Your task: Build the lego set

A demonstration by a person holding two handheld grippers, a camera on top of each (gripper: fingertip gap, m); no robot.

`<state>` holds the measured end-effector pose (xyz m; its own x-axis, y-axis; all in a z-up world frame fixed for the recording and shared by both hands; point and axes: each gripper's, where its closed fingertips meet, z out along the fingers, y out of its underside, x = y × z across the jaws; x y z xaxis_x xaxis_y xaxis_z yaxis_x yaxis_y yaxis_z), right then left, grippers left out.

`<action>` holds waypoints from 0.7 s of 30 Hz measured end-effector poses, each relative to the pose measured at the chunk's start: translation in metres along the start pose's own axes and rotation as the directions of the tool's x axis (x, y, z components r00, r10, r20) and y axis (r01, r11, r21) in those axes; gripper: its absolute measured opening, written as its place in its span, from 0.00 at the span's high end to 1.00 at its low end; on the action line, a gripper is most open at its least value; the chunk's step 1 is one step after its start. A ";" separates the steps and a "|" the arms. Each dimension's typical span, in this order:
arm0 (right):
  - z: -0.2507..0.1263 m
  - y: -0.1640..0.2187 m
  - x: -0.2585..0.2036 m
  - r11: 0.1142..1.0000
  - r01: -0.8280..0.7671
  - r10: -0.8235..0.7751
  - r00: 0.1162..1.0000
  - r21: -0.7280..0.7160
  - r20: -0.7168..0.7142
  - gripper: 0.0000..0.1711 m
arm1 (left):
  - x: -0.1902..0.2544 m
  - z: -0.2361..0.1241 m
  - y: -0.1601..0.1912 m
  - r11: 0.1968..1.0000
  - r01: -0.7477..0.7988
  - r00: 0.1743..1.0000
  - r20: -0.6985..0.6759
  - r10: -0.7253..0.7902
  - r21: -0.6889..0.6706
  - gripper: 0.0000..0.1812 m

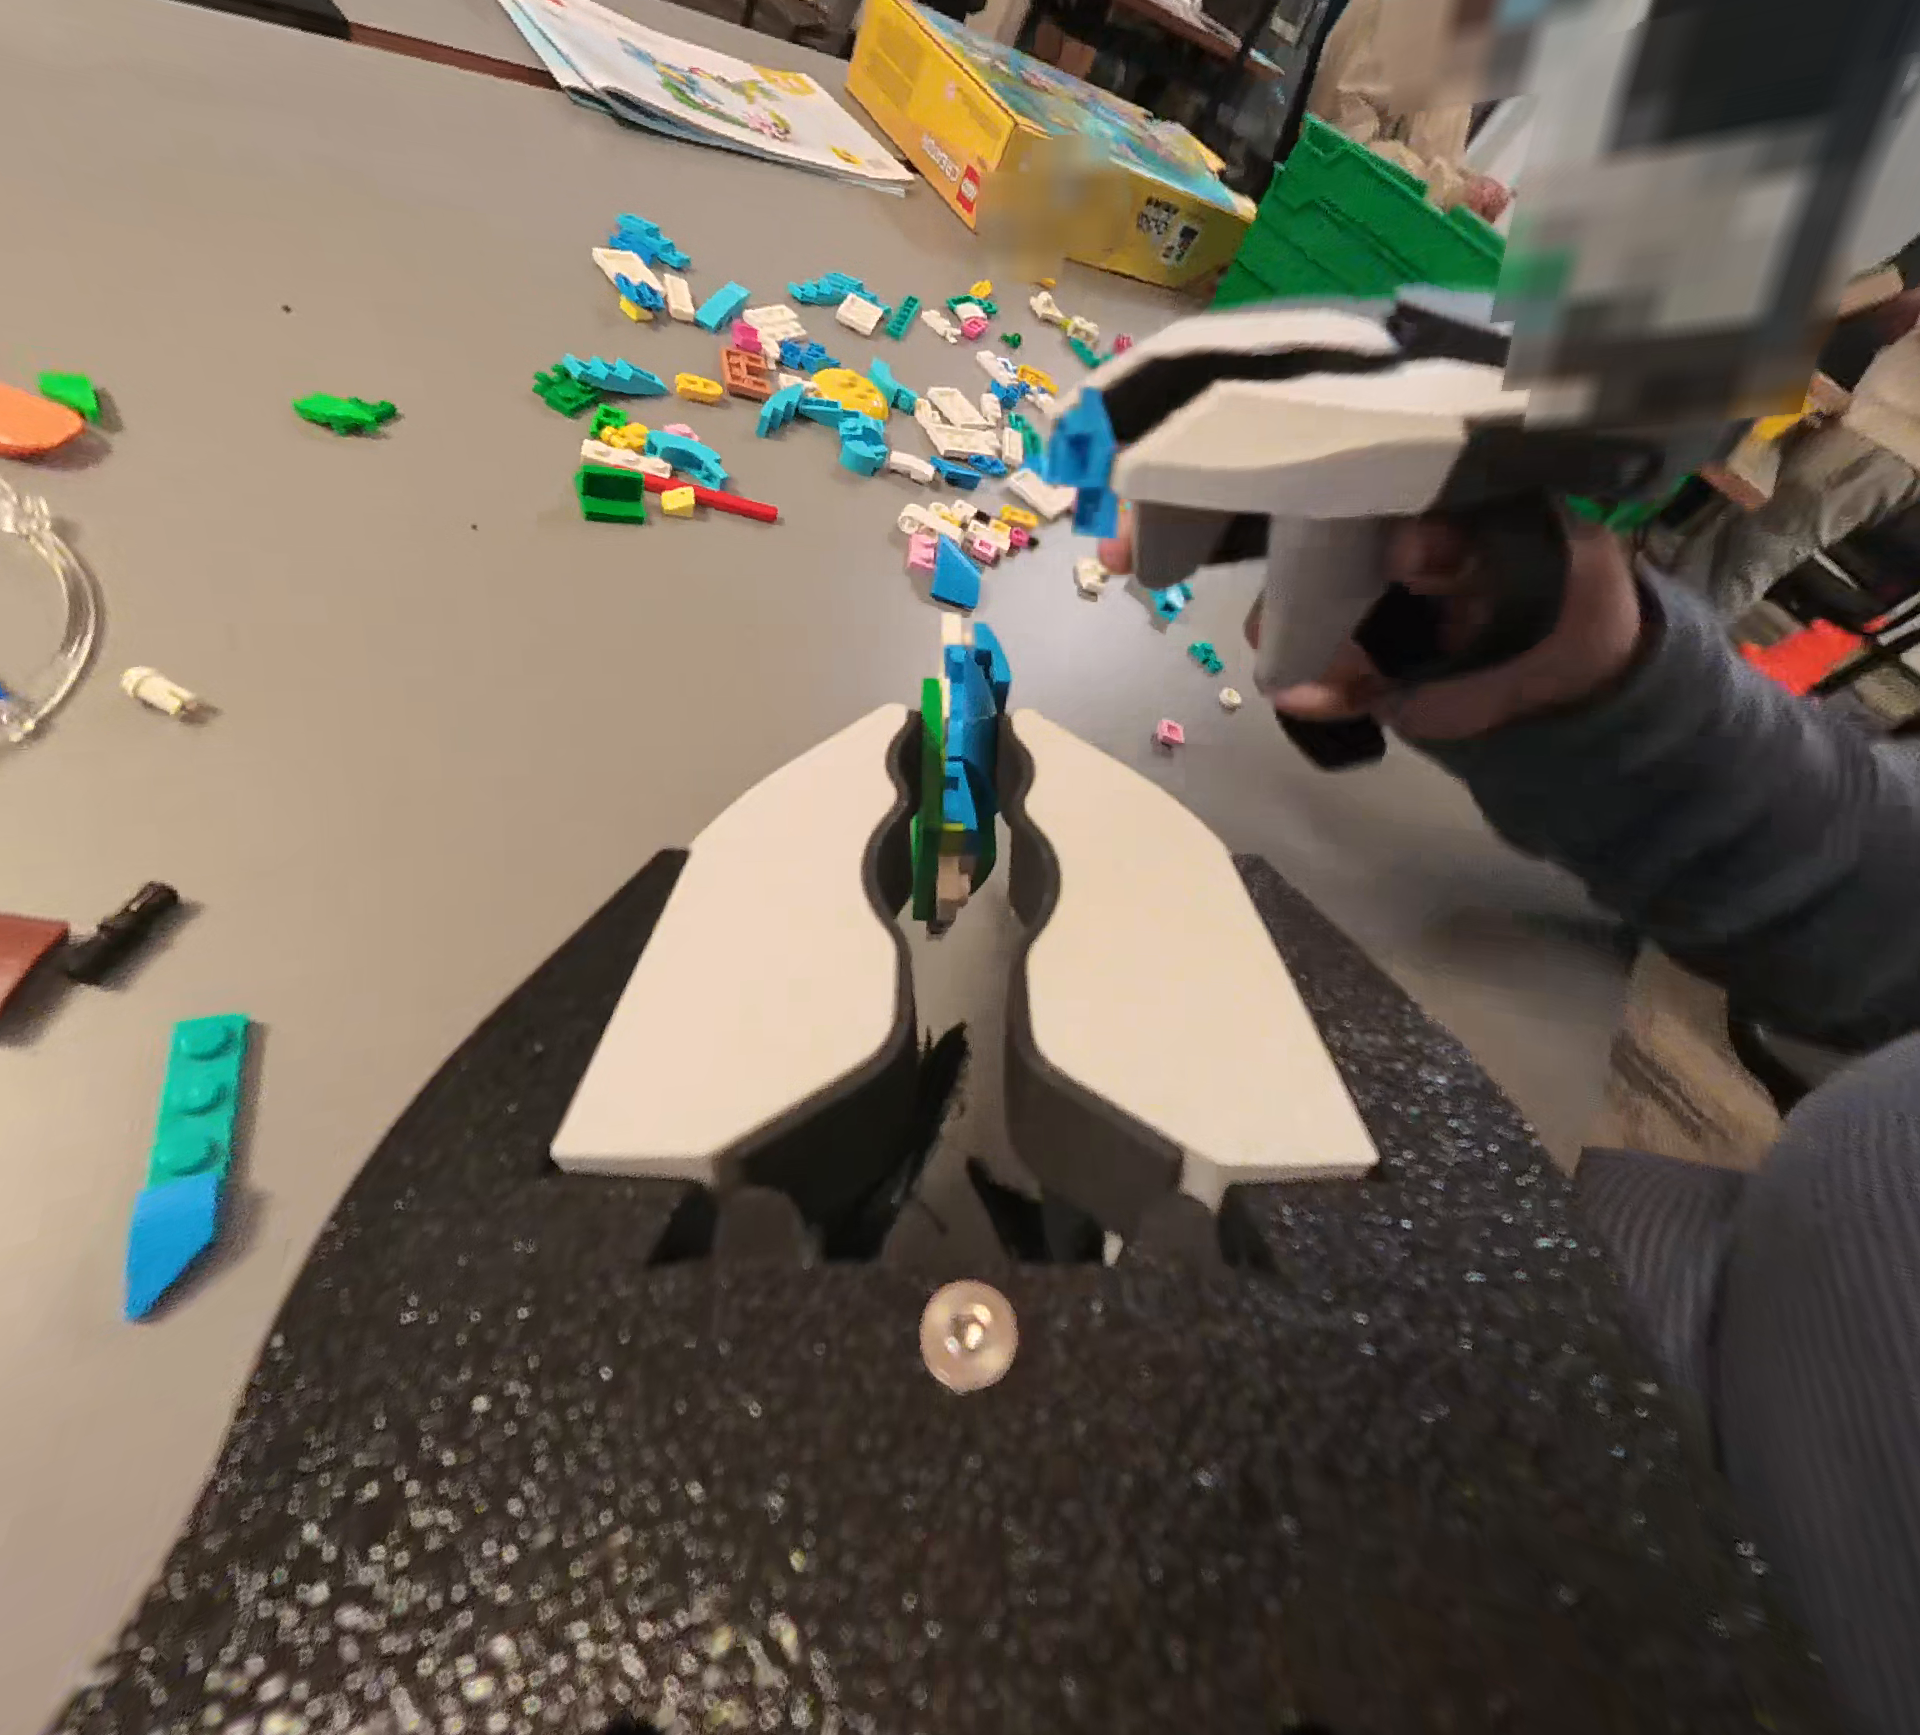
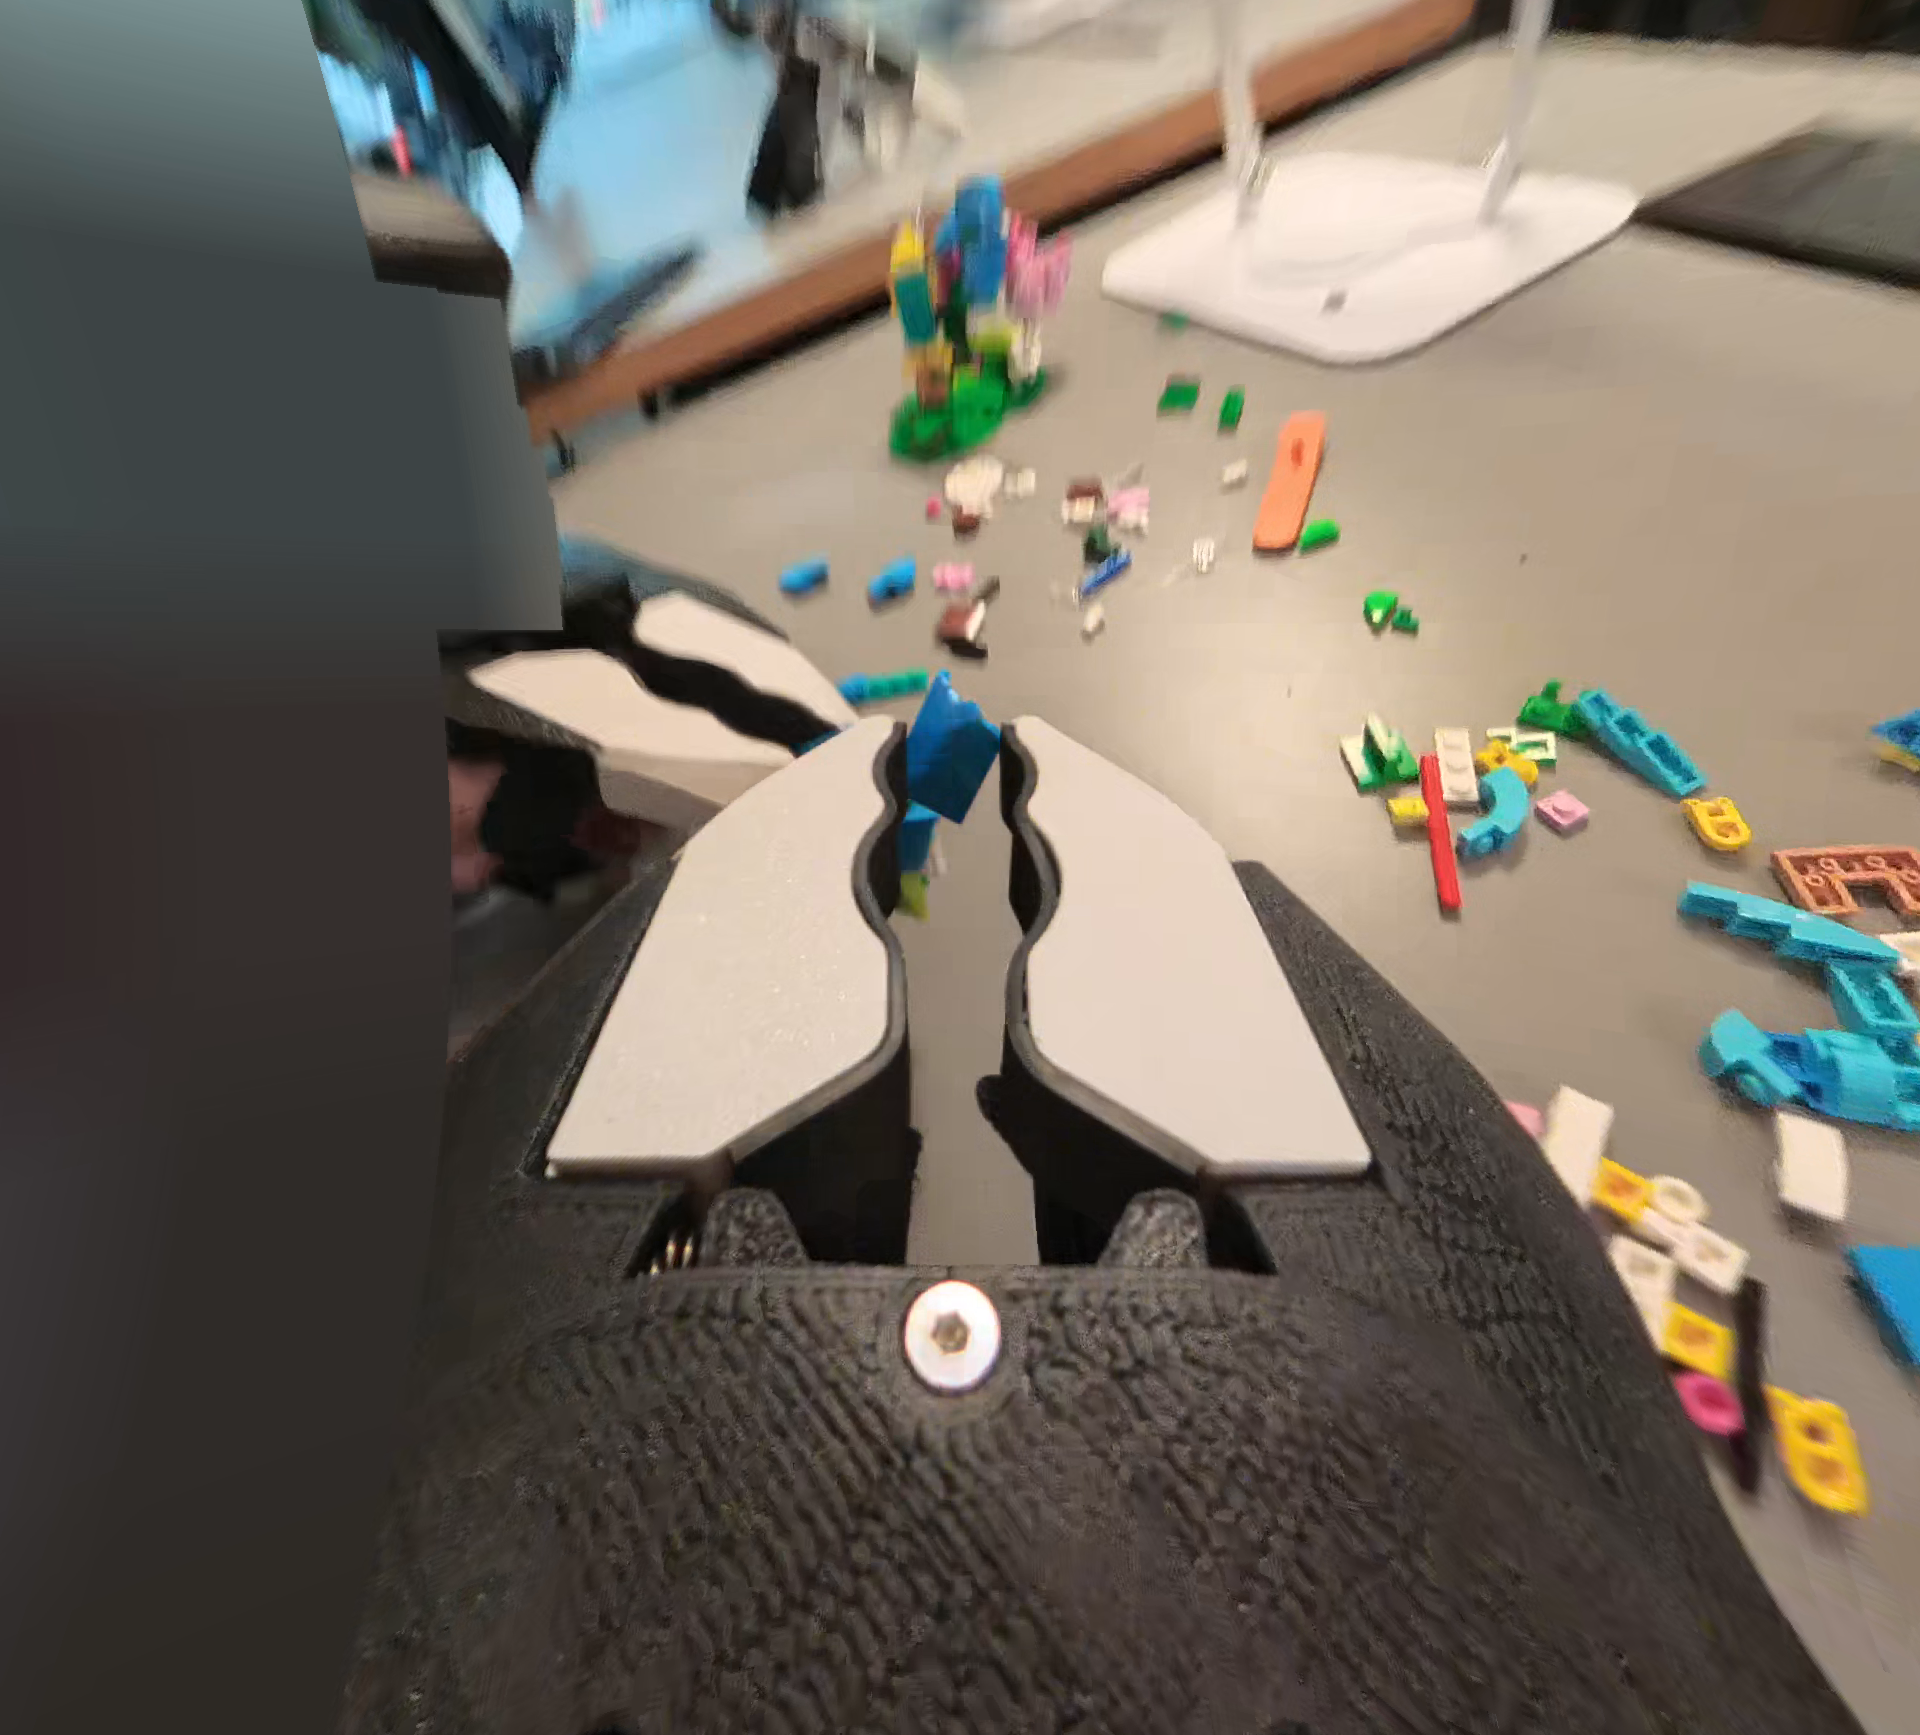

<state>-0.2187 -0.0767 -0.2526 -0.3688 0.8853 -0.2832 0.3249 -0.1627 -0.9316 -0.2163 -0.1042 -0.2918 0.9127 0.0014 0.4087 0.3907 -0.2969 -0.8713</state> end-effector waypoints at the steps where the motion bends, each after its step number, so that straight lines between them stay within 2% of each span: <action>1: -0.001 0.000 -0.005 0.999 -0.009 0.009 1.000 0.043 0.003 0.91 | 0.001 0.000 0.001 1.000 0.012 1.000 0.011 -0.012 0.014 0.93; 7: 0.009 0.017 -0.020 0.988 0.035 -0.029 0.999 0.149 -0.046 0.92 | 0.001 -0.008 0.015 1.000 -0.001 0.994 0.112 0.002 -0.008 0.93; 13: 0.020 0.026 -0.015 0.995 -0.031 0.036 0.998 0.092 -0.053 0.92 | -0.007 -0.012 0.024 0.992 -0.070 0.979 0.185 0.089 -0.108 0.93; 21: 0.035 0.043 -0.012 0.996 -0.044 0.041 0.998 -0.071 -0.044 0.92 | -0.012 -0.013 0.029 0.990 -0.006 0.988 0.150 0.026 -0.137 0.93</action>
<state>-0.2311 -0.1100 -0.2974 -0.3162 0.8962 -0.3112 0.4022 -0.1705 -0.8995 -0.2178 -0.1247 -0.3184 0.9304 0.1366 0.3402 0.3653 -0.4253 -0.8281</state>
